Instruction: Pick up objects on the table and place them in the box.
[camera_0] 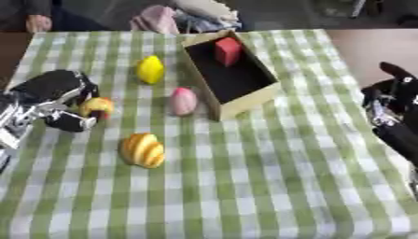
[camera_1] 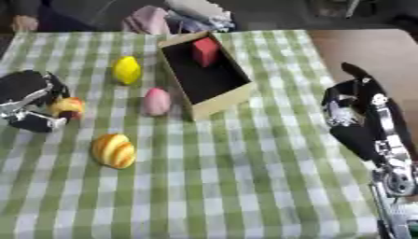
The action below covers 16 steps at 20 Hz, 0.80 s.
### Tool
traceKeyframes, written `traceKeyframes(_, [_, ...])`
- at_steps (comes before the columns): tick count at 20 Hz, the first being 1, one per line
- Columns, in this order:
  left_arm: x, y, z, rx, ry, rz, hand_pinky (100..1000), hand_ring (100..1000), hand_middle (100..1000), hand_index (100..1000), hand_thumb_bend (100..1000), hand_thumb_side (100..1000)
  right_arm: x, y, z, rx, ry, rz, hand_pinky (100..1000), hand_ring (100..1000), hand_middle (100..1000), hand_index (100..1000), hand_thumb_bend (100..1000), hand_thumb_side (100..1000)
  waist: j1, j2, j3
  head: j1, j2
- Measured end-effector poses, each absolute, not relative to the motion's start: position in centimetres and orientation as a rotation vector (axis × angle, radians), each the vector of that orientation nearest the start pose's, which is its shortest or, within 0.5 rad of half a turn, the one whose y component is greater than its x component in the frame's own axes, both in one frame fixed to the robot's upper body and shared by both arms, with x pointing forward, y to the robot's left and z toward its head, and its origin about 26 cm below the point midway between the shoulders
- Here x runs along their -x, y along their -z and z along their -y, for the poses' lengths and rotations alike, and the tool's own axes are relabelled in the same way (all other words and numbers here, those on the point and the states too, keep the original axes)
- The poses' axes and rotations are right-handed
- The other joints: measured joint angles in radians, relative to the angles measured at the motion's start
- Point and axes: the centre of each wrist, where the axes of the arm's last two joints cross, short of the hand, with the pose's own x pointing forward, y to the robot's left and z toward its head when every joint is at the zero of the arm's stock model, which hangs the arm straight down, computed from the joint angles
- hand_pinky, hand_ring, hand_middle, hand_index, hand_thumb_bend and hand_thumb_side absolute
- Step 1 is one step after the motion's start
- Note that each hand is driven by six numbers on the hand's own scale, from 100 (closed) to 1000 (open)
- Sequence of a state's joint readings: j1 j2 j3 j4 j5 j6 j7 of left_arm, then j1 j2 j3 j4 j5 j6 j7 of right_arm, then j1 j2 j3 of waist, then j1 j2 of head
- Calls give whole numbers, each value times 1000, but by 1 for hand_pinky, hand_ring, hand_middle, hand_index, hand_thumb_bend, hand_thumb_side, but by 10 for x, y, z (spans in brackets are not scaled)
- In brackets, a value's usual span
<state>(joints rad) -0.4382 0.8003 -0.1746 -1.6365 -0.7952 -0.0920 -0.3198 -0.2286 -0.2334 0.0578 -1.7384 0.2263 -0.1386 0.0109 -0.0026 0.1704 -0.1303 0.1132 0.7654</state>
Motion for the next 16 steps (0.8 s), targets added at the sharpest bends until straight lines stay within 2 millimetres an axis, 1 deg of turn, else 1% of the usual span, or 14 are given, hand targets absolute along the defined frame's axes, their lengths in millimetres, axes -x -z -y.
traceKeyframes(2, [-352,-228,-327,-1132,1593,1514,589,346,340,522,100,188,-322,-105,248,249,-515,2065,592,718,578,911,100,462,1,0,-9,3,0])
traceKeyframes(3, [-353,-238,-322,-1132,1600,1547,592,369,346,527,100,186,-322,-105,245,234,-532,2064,591,718,577,911,100,459,1,0,-14,5,0])
traceKeyframes(4, [-355,-245,-317,-1128,1609,1571,593,374,346,528,100,186,-323,-105,242,217,-549,2065,591,718,577,912,100,459,1,0,-22,8,0])
traceKeyframes(5, [-357,-252,-312,-1126,1620,1590,594,377,349,531,100,285,-323,-106,239,197,-569,2066,591,718,575,912,100,411,2,0,-31,9,0])
traceKeyframes(6, [-360,-257,-307,-1123,1630,1605,595,379,351,532,100,184,-324,-106,236,179,-590,2066,591,718,577,912,100,453,3,0,-41,11,0])
traceKeyframes(7, [-365,-261,-301,-1117,1637,1618,598,384,365,536,100,181,-324,-106,233,160,-609,2067,591,718,577,912,100,451,6,0,-51,13,0])
traceKeyframes(10, [-381,-265,-285,-1092,1658,1636,613,415,402,570,104,170,-325,-107,222,102,-671,2069,590,717,576,912,100,444,12,0,-90,22,0])
traceKeyframes(12, [-393,-262,-275,-1080,1674,1629,625,436,425,593,157,166,-324,-107,215,66,-711,2067,590,718,576,911,100,438,13,0,-112,30,0])
traceKeyframes(13, [-398,-259,-271,-1076,1683,1619,631,445,435,604,188,165,-324,-107,212,48,-730,2064,590,718,575,911,100,435,13,0,-121,35,0])
traceKeyframes(15, [-409,-252,-263,-1073,1698,1593,634,453,444,614,198,166,-324,-106,206,13,-765,2058,589,718,575,910,100,431,13,1,-140,44,0])
traceKeyframes(16, [-415,-247,-260,-1071,1703,1579,638,461,452,621,218,166,-323,-104,202,-6,-781,2054,589,718,575,911,100,429,13,1,-150,49,0])
